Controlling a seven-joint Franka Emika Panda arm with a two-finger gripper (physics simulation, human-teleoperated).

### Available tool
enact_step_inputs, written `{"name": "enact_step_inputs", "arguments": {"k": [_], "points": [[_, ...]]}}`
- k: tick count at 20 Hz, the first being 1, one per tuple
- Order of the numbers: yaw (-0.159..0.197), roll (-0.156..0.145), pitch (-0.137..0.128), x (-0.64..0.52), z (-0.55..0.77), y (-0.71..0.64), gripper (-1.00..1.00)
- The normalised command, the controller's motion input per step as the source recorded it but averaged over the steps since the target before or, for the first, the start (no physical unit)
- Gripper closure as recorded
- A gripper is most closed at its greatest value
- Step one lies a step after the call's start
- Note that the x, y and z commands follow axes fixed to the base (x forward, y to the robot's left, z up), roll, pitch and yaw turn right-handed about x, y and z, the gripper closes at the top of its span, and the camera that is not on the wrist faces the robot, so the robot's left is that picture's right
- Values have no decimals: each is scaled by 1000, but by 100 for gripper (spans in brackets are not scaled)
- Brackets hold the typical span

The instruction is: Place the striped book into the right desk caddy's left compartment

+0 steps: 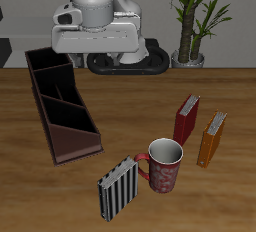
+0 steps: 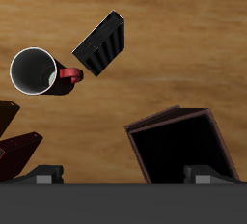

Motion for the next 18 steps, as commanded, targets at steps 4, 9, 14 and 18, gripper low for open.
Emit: {"name": "enact_step_inputs", "arguments": {"k": [4,9,14,18], "points": [[-4,-13,8,331,12,-258,-100],[-31,-57,-6,303,29,-268,-100],[-36,-24,-7,278,9,-188,-100],[-7,-4,5,124,-2,3,-100]]}}
